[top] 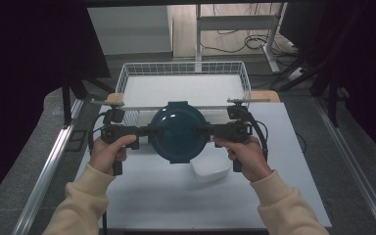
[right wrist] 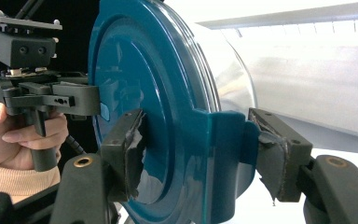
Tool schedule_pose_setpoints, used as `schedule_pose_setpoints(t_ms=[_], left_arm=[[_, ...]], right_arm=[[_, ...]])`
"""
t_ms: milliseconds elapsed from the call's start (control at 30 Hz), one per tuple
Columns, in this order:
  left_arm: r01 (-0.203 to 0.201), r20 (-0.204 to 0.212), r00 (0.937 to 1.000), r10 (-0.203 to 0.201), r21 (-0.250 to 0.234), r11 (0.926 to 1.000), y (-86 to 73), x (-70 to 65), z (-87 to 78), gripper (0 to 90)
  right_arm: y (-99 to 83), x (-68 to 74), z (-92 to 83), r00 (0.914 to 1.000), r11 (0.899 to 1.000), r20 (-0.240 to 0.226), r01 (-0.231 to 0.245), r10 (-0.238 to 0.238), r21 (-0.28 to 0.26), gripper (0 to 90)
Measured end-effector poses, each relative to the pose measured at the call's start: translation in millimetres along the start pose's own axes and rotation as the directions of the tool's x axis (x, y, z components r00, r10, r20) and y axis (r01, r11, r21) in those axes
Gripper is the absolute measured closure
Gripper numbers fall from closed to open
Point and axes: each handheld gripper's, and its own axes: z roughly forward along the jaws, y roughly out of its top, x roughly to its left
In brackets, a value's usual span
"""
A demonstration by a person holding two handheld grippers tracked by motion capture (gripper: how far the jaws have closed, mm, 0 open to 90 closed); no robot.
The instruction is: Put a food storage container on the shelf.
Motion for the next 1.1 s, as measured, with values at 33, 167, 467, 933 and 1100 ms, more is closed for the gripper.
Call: schedule_pose_setpoints(t_ms=[33,167,467,933,1100], left_arm=[[-0.003,0.000,1.0000,0.003,0.000,1.0000,2.1,-0.7,-0.5,43.9],[-0.009,0.004,0.9999,0.009,-0.003,1.0000,10.0,-2.9,-1.4,43.9],[0.000,0.002,1.0000,0.000,0.004,1.0000,24.9,-2.6,0.2,43.9],[0.000,-0.006,1.0000,0.000,-0.014,0.9999,42.1,-4.0,-2.8,44.0],[-0.002,-0.008,1.0000,0.002,-0.012,0.9999,53.2,-7.4,-2.2,44.1]], right_arm=[[1.5,0.5,-0.5,1.0000,1.000,-0.001,-0.001,0.001,-0.001,39.0],[10.2,2.8,-2.7,1.0000,1.000,-0.001,0.007,-0.007,-0.003,39.0],[25.6,0.7,-3.3,1.0000,1.000,0.000,0.005,-0.005,0.001,39.1],[47.0,-0.6,-1.7,0.9997,1.000,-0.014,0.020,-0.020,0.019,39.4],[54.9,-1.3,-3.4,0.9997,1.000,-0.017,0.016,-0.016,0.011,39.4]])
